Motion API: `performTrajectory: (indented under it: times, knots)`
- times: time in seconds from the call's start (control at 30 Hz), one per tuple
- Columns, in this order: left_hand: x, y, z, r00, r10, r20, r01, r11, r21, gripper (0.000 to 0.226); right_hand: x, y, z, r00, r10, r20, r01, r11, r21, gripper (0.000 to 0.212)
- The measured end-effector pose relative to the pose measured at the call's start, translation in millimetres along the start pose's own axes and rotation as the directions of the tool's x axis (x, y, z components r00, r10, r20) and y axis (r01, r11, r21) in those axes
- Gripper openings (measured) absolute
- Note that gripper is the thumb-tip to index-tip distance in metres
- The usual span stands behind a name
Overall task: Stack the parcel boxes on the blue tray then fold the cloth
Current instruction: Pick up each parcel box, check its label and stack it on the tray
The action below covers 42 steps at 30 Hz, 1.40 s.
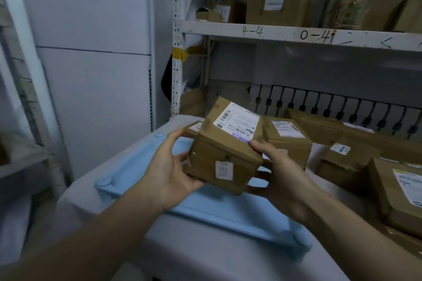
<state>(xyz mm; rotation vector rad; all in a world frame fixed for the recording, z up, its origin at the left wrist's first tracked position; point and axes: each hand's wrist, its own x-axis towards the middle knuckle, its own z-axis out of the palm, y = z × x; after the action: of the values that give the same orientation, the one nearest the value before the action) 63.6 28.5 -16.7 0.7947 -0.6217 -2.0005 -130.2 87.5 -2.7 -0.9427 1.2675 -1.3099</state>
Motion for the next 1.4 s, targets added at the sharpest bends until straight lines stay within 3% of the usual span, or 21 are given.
performTrajectory:
  times: [0.1,0.2,0.3,0.4,0.5,0.6,0.73,0.8,0.87,0.97,1.03,1.13,1.27,1.4]
  knots:
    - [-0.5,10.1,-17.6,0.993,0.051,-0.105,-0.063,0.991,-0.114,0.065,21.8,1.6,36.0,0.996,0.079,-0.044,-0.08,0.997,-0.019,0.027]
    - [1.3,23.5,-36.4,0.969,0.092,-0.229,-0.119,0.987,-0.107,0.057,41.0,7.5,70.1,0.99,0.14,-0.019,-0.141,0.989,-0.051,0.024]
    - [2.7,37.1,-48.6,0.948,0.131,-0.289,-0.14,0.99,-0.01,0.036,56.3,14.8,98.3,0.982,0.191,0.005,-0.189,0.977,-0.099,0.019]
    - [12.1,48.7,-70.1,0.874,0.271,-0.404,-0.18,0.952,0.248,0.027,69.7,24.0,117.2,0.98,0.197,0.005,-0.195,0.975,-0.104,0.016]
    - [23.4,55.4,-87.7,0.79,0.425,-0.443,-0.153,0.835,0.528,0.039,74.7,30.2,129.3,0.988,0.149,0.03,-0.145,0.983,-0.111,0.019]
    - [20.9,56.3,-88.0,0.727,0.577,-0.372,-0.138,0.654,0.744,0.047,74.5,35.9,135.0,0.992,0.102,0.068,-0.093,0.987,-0.132,0.023]
    - [23.3,53.7,-109.7,0.69,0.673,-0.265,-0.039,0.4,0.915,0.09,74.2,42.3,123.1,0.989,0.066,0.132,-0.026,0.958,-0.287,0.02]
    - [26.9,51.6,-124.3,0.704,0.655,-0.274,0.006,0.38,0.925,0.1,72.0,47.0,109.9,0.994,0.026,0.108,0.024,0.9,-0.434,0.039]
    - [21.7,51.2,-122.8,0.73,0.623,-0.281,-0.025,0.435,0.9,0.093,63.2,53.4,93.1,0.992,-0.026,0.121,0.095,0.794,-0.6,0.052]
    - [16.1,48.0,-114.0,0.733,0.603,-0.315,-0.085,0.54,0.837,0.058,37.6,59.3,67.7,0.954,-0.058,0.293,0.274,0.555,-0.785,0.055]
    - [15.6,44.1,-110.5,0.736,0.599,-0.317,-0.104,0.562,0.821,0.052,21.8,60.1,55.9,0.93,-0.05,0.363,0.357,0.352,-0.865,0.058]
    - [20.2,33.5,-102.8,0.75,0.588,-0.302,-0.129,0.578,0.806,0.047,9.7,61.0,41.9,0.899,-0.082,0.43,0.438,0.117,-0.892,0.042]
    - [28.2,15.6,-79.5,0.799,0.551,-0.242,-0.168,0.59,0.789,0.044,-1.4,60.9,18.2,0.904,-0.103,0.415,0.425,0.11,-0.898,0.038]
    - [40.9,2.4,-62.1,0.808,0.548,-0.215,-0.147,0.541,0.828,0.05,-6.8,58.6,-3.4,0.924,-0.122,0.363,0.376,0.102,-0.921,0.039]
